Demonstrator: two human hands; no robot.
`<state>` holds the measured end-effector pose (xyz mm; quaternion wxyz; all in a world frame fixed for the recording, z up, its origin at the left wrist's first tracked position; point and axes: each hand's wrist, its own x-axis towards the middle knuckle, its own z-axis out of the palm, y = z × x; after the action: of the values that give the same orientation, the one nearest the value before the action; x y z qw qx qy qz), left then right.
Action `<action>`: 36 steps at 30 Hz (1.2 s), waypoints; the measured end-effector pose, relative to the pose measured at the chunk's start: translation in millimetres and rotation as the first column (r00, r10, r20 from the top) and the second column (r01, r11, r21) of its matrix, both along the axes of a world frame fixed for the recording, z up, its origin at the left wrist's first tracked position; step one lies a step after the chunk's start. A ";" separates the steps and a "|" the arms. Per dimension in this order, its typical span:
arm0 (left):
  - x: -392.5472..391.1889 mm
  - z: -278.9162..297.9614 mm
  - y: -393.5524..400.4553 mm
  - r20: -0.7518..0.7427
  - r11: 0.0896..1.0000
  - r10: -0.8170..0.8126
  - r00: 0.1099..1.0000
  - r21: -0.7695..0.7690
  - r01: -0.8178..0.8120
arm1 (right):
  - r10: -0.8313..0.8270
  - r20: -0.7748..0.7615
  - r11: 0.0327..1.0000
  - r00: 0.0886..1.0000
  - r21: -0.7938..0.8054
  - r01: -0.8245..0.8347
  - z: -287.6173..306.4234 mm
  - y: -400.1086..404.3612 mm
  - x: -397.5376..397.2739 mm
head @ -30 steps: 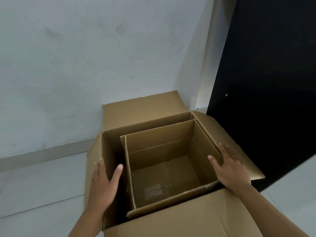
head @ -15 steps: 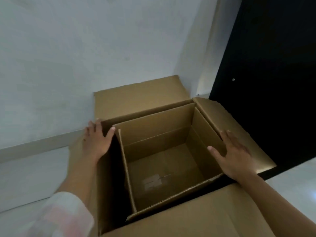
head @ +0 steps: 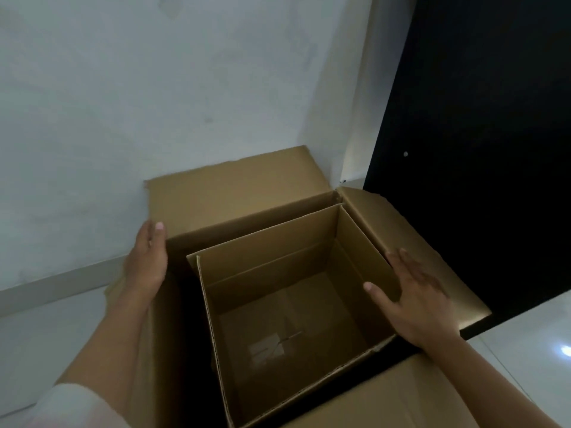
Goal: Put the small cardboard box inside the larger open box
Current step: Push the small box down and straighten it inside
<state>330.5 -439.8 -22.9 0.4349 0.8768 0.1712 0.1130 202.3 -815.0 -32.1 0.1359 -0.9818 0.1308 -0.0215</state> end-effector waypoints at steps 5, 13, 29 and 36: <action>-7.3 2.2 -2.2 0.048 0.998 -0.040 0.998 -0.051 0.043 | 0.018 -0.021 1.000 1.000 -0.010 -0.018 -1.9 -2.2 -1.9; -35.1 -10.5 7.3 -0.121 0.988 -0.117 0.986 0.087 0.128 | -0.083 0.060 0.996 0.995 0.035 0.081 -4.3 0.3 14.0; -221.6 -9.9 -46.7 -0.232 0.999 0.010 0.973 0.052 0.002 | 0.017 0.060 0.999 0.998 0.038 -0.019 -3.2 -0.5 -56.7; -207.1 -6.8 -54.8 -0.148 0.997 0.001 0.989 0.071 0.010 | -0.025 0.150 0.999 0.988 0.028 0.021 -7.3 1.4 -42.9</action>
<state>123.4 -494.6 -29.7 0.3897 0.8981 0.1969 0.0527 159.4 -813.5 -39.4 0.1583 -0.9739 0.1317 -0.0952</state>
